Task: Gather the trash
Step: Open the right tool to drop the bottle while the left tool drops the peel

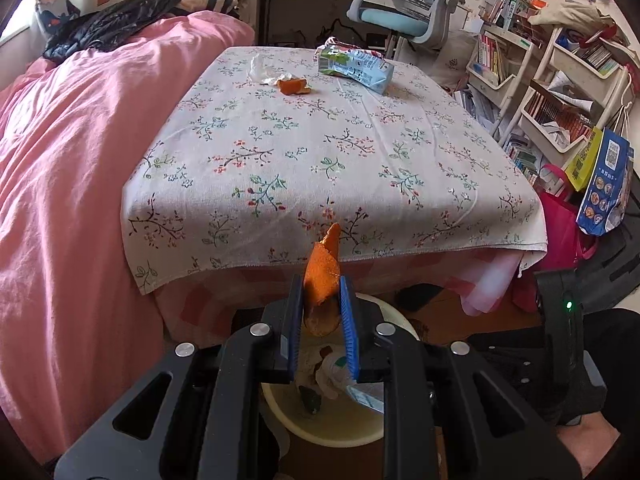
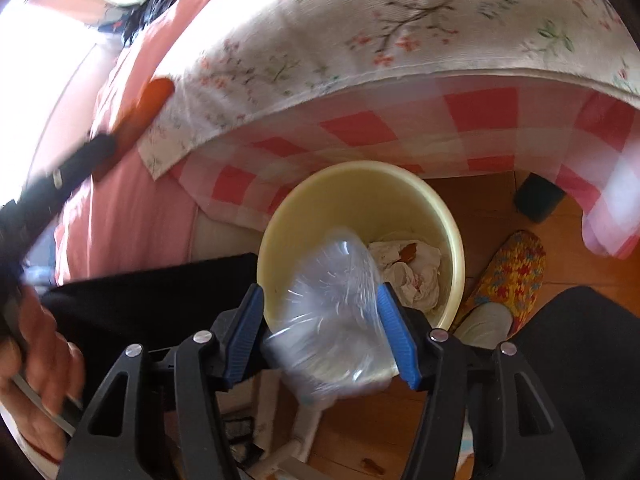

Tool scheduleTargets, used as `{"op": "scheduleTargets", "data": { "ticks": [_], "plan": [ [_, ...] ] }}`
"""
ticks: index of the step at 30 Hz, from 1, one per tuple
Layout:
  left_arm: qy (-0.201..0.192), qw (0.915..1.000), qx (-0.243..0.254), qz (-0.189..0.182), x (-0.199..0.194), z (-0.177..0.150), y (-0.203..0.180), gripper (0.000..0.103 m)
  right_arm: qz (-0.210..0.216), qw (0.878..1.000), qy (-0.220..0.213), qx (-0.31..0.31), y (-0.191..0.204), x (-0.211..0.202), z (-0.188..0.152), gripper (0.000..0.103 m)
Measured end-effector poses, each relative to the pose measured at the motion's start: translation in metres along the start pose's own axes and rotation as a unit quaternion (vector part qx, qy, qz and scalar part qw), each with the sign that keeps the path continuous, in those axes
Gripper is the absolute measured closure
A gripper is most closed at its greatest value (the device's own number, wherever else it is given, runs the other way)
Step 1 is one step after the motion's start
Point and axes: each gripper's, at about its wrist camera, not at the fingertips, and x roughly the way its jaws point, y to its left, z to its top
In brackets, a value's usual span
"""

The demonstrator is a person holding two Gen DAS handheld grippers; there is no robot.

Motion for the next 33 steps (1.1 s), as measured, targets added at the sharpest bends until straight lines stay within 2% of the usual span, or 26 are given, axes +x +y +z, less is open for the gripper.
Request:
{"op": "scheduleTargets", "data": {
  "ticks": [9,13,15,17,22,26,33],
  "plan": [
    [0.046,0.9985,0.028,0.006,0.011,-0.024,-0.014,0.085,0.001,0.999,-0.034,0.009,-0.001,-0.013,0.004,0.045],
    [0.068,0.9973,0.027,0.004,0.016,-0.028,-0.016,0.085,-0.002,0.999,-0.051,0.018,-0.004,-0.020,0.005,0.040],
    [0.076,0.9969,0.022,0.003,0.018,-0.029,-0.016,0.080,-0.003,0.998,-0.057,0.023,-0.006,-0.022,0.006,0.039],
    [0.075,0.9970,0.015,0.007,0.019,-0.029,-0.015,0.062,-0.002,0.998,-0.061,0.029,-0.009,-0.023,0.006,0.038],
    [0.054,0.9983,0.004,0.019,0.015,-0.027,-0.012,0.042,-0.002,0.998,-0.061,0.033,-0.011,-0.024,0.008,0.037],
    [0.042,0.9987,0.006,0.027,0.012,-0.024,-0.012,0.036,-0.003,0.998,-0.059,0.030,-0.011,-0.023,0.008,0.037],
    [0.024,0.9992,0.006,0.033,0.007,-0.020,-0.012,0.033,-0.006,0.998,-0.056,0.027,-0.010,-0.022,0.007,0.037]
  ]
}}
